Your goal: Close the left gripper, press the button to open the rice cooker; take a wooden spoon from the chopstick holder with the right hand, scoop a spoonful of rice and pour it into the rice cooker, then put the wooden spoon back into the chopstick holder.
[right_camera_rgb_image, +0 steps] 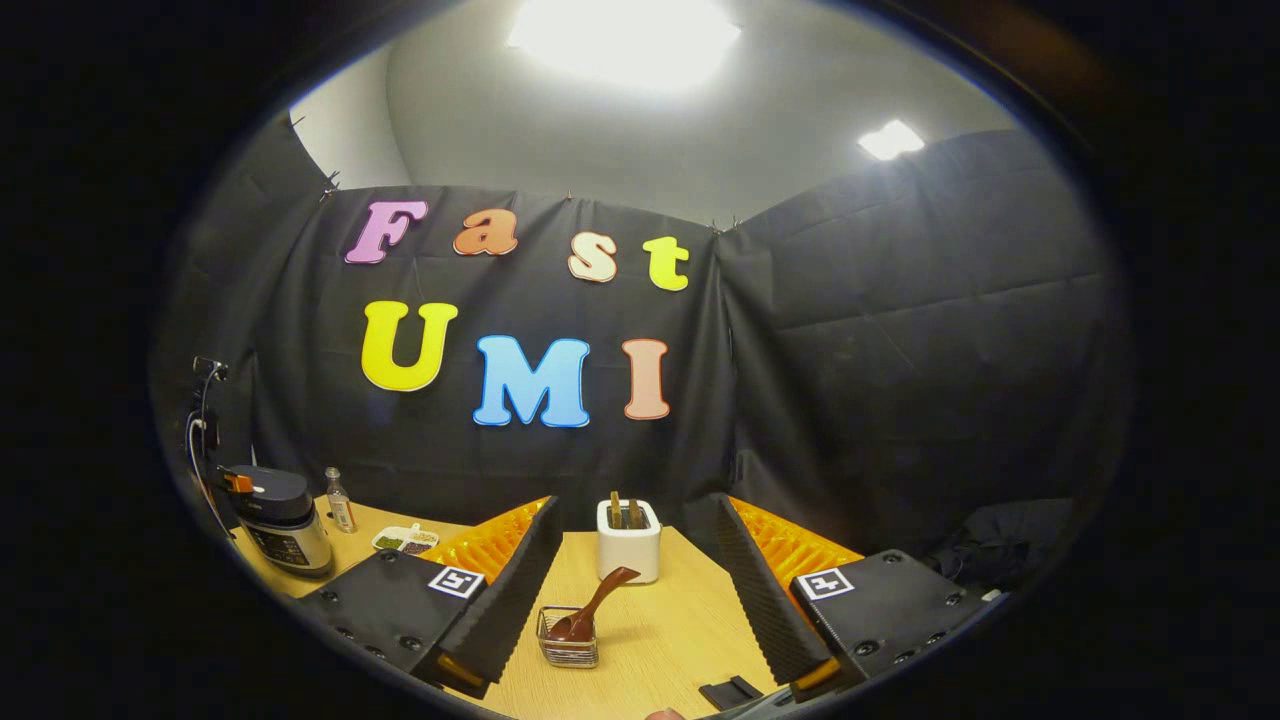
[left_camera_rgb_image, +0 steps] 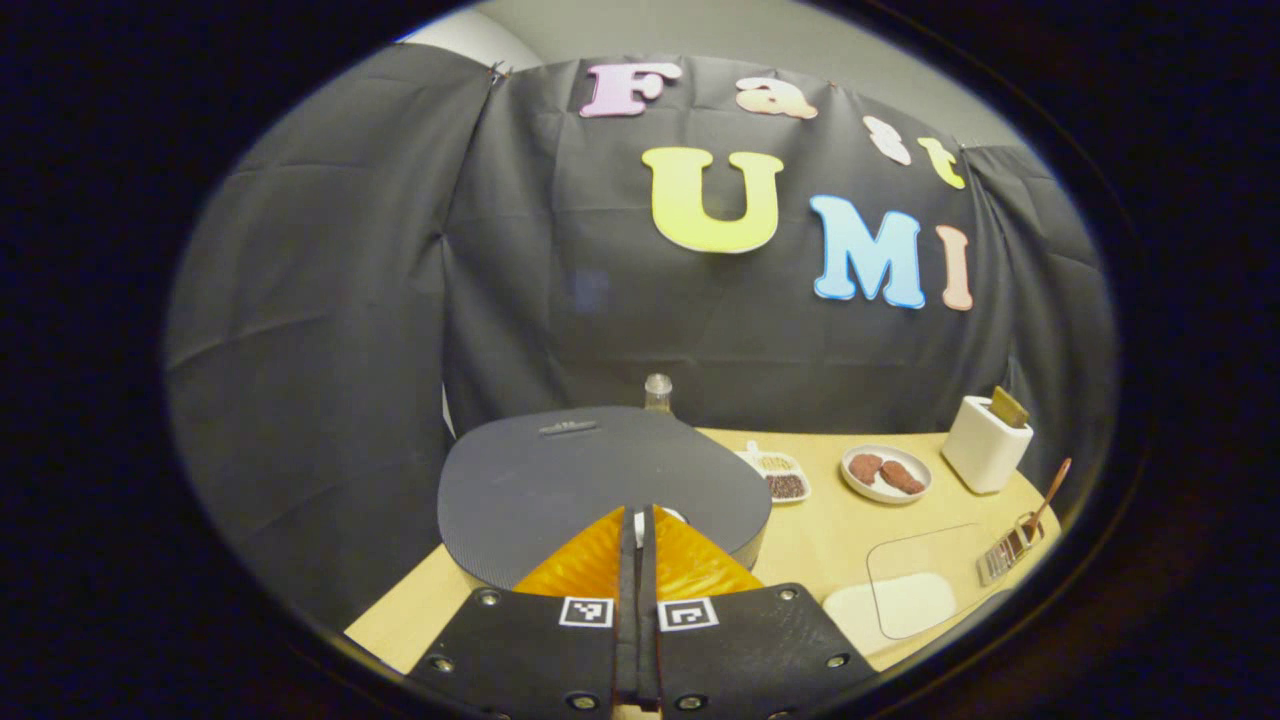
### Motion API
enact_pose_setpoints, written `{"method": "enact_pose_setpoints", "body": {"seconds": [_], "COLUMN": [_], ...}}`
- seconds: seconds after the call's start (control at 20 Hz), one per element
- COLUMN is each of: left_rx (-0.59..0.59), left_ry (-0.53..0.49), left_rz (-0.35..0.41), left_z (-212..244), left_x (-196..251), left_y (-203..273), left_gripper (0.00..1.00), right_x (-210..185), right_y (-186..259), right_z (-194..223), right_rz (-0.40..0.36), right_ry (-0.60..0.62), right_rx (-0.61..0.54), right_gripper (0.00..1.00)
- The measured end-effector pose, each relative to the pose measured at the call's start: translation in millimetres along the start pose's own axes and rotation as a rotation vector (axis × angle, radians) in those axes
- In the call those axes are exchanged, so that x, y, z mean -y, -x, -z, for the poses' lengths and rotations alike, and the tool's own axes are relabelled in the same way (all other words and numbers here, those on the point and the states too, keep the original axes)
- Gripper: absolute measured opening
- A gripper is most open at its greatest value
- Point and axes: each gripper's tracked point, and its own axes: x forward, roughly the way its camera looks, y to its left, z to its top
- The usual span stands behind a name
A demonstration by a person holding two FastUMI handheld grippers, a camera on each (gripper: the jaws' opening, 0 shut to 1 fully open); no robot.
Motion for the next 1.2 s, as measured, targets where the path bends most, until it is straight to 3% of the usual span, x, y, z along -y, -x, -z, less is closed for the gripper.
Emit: {"method": "enact_pose_setpoints", "body": {"seconds": [0.2, 0.4, 0.55, 0.65, 0.85, 1.2], "left_rx": [0.061, 0.226, 0.278, 0.318, 0.393, 0.463], "left_ry": [-0.007, -0.041, -0.008, 0.005, 0.017, -0.046], "left_rz": [-0.036, -0.118, -0.129, -0.134, -0.147, -0.143], "left_z": [-34.5, -96.1, -124.2, -139.9, -157.2, -168.2], "left_x": [-4.2, -18.0, -15.7, -14.9, -8.4, 17.1], "left_y": [8.5, 37.1, 63.7, 86.7, 137.7, 223.8], "left_gripper": [0.0, 0.0, 0.0, 0.05, 0.86, 0.89], "right_x": [-0.4, -4.1, -7.0, -7.1, -10.3, -9.4], "right_y": [-7.7, -16.8, -24.3, -34.0, -57.3, -118.7], "right_z": [3.4, 6.1, 10.6, 13.7, 26.0, 66.2], "right_rz": [-0.031, -0.068, -0.105, -0.125, -0.166, -0.169], "right_ry": [-0.002, -0.014, -0.018, -0.024, -0.051, -0.069], "right_rx": [0.0, -0.002, -0.01, -0.021, -0.055, -0.153], "right_gripper": [0.98, 0.98, 0.98, 0.98, 0.98, 0.97]}}
